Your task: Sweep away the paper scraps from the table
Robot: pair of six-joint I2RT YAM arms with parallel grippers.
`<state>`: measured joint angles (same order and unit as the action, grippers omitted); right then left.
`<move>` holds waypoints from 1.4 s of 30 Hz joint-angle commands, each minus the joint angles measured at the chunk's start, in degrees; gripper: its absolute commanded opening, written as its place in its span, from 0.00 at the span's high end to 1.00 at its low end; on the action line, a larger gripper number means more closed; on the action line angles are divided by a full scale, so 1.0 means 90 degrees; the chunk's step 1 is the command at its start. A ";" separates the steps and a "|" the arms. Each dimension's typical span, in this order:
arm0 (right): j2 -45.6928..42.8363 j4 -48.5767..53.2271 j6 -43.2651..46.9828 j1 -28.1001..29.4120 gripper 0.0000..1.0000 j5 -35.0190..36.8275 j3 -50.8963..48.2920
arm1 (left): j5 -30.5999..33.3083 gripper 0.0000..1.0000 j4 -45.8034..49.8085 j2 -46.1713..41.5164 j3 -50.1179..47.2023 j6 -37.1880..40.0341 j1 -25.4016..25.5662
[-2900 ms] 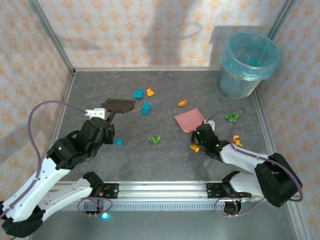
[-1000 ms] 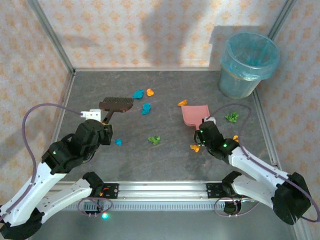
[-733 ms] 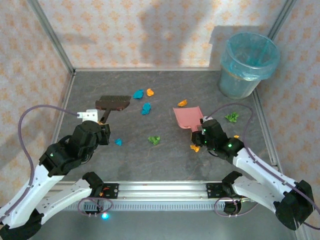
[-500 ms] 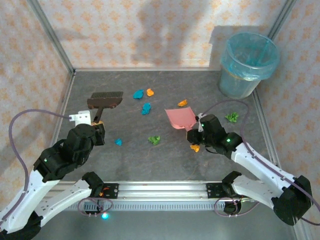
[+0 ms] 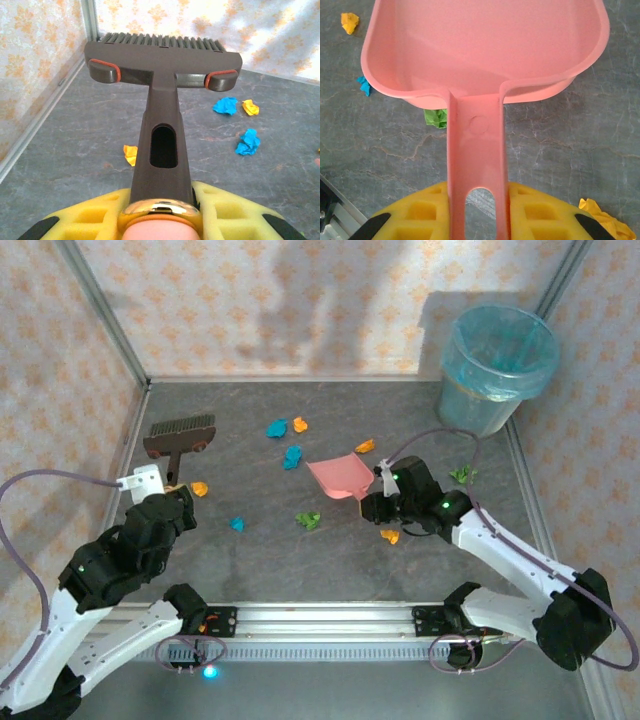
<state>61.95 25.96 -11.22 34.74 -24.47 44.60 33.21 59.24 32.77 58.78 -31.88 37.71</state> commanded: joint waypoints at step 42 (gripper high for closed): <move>0.0617 0.0533 -0.0210 -0.0137 1.00 0.2616 -0.0247 | -0.3749 1.00 0.1746 1.0155 0.9898 -0.0131 0.0240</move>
<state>67.46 33.28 -12.08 34.68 -2.72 43.27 0.67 76.69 123.87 144.49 -31.99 39.29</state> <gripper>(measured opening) 0.230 0.307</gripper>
